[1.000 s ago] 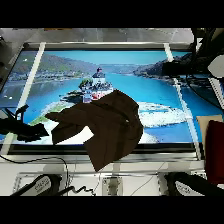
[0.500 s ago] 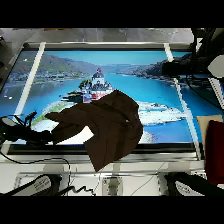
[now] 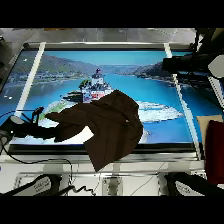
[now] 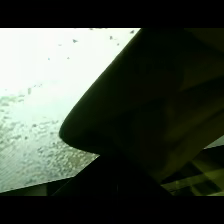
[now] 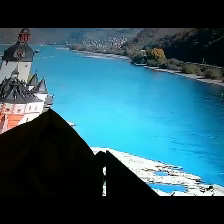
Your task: Fold the clothes and pants, and hang the long-sleeved shirts on hangers.
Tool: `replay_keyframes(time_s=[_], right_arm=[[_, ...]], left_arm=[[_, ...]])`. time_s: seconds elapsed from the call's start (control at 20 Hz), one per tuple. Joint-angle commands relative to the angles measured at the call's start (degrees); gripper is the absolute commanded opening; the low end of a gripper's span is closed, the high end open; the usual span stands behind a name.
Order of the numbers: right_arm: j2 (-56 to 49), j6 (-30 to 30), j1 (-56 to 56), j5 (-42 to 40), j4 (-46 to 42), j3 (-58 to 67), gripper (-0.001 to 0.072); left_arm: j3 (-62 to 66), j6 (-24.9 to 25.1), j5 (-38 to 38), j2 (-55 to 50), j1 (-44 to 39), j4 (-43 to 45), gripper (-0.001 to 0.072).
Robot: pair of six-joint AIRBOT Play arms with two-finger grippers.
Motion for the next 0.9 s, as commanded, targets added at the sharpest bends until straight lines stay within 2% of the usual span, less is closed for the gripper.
replay_keyframes(time_s=[0.0, 0.1, 0.2, 0.3, 0.4, 0.5, 0.55, 0.65, 0.85], right_arm=[[0.04, 0.0, 0.02, -2.14, 1.79, 0.04, 0.0017], [0.37, -0.04, 0.02, 0.04, 1.86, 0.09, 0.0016], [0.83, -0.22, 0.02, 3.89, 1.9, 0.09, 0.0016], [0.9, -5.16, -0.11, 7.45, 1.11, 0.09, 0.0016], [0.74, -10.49, -0.13, 18.18, -0.76, -0.63, 0.0014], [0.96, -11.23, -1.09, 27.91, 0.0, -4.72, 0.0013], [1.49, -11.65, -1.51, 30.49, 2.12, -8.87, 0.0014], [3.8, -12.61, -1.49, 30.42, 9.42, -20.41, 0.0013], [9.94, -14.4, -1.36, 18.1, 36.48, -48.22, 0.0016]], left_arm=[[0.66, 0.76, 2.99, -0.07, -4.7, 3.34, 0.0015], [3.17, -1.36, 2.93, 0.28, -7.06, 10.82, 0.0014], [7.32, -6.43, 2.95, 1.4, -9.09, 21.05, 0.0014], [12.2, -10.99, 3.04, 3.41, -10.21, 28.89, 0.0014], [16.76, -11.76, 3.58, 6.19, -10.4, 31.69, 0.0014], [19.45, -11.76, 5.86, 9.6, -10.38, 31.82, 0.0014], [19.82, -11.76, 7.1, 11.37, -10.62, 31.63, 0.0014], [19.82, -11.8, 7.48, 13.97, -11.04, 30.47, 0.0015], [19.19, -12.63, 6.01, 14.47, -11.43, 27.82, 0.0014]])
